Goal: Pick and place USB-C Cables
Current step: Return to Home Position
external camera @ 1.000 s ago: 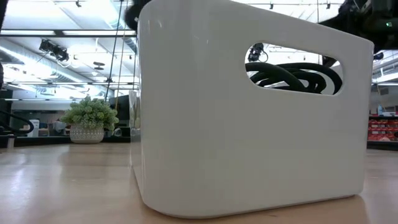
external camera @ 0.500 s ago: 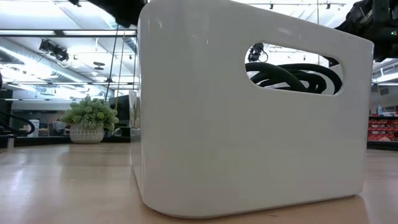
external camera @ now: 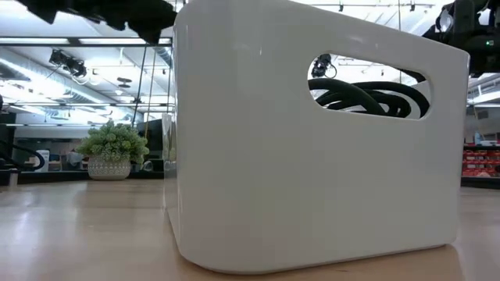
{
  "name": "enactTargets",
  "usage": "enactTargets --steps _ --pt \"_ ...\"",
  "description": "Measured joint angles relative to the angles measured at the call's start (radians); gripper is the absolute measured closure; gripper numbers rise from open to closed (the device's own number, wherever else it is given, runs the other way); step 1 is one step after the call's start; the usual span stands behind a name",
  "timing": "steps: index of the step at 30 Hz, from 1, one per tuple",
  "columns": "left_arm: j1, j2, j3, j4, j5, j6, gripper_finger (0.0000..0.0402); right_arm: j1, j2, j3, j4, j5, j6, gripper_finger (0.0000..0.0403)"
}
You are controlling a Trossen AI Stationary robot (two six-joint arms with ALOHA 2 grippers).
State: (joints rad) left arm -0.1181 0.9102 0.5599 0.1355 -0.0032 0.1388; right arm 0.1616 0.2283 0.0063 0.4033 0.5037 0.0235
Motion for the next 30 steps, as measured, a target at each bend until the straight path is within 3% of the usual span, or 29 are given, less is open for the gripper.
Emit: enactTargets --steps 19,24,30 --pt "-0.116 -0.436 -0.315 0.134 0.028 -0.192 0.0274 0.000 0.014 0.000 0.030 -0.004 0.000 0.0344" --pt "-0.149 -0.593 -0.382 0.090 0.029 -0.212 0.0274 0.000 0.014 0.000 0.030 -0.004 0.000 0.0344" --pt "-0.152 -0.790 -0.430 -0.087 0.028 -0.232 0.0274 0.000 0.014 0.000 0.029 -0.004 0.000 0.0344"
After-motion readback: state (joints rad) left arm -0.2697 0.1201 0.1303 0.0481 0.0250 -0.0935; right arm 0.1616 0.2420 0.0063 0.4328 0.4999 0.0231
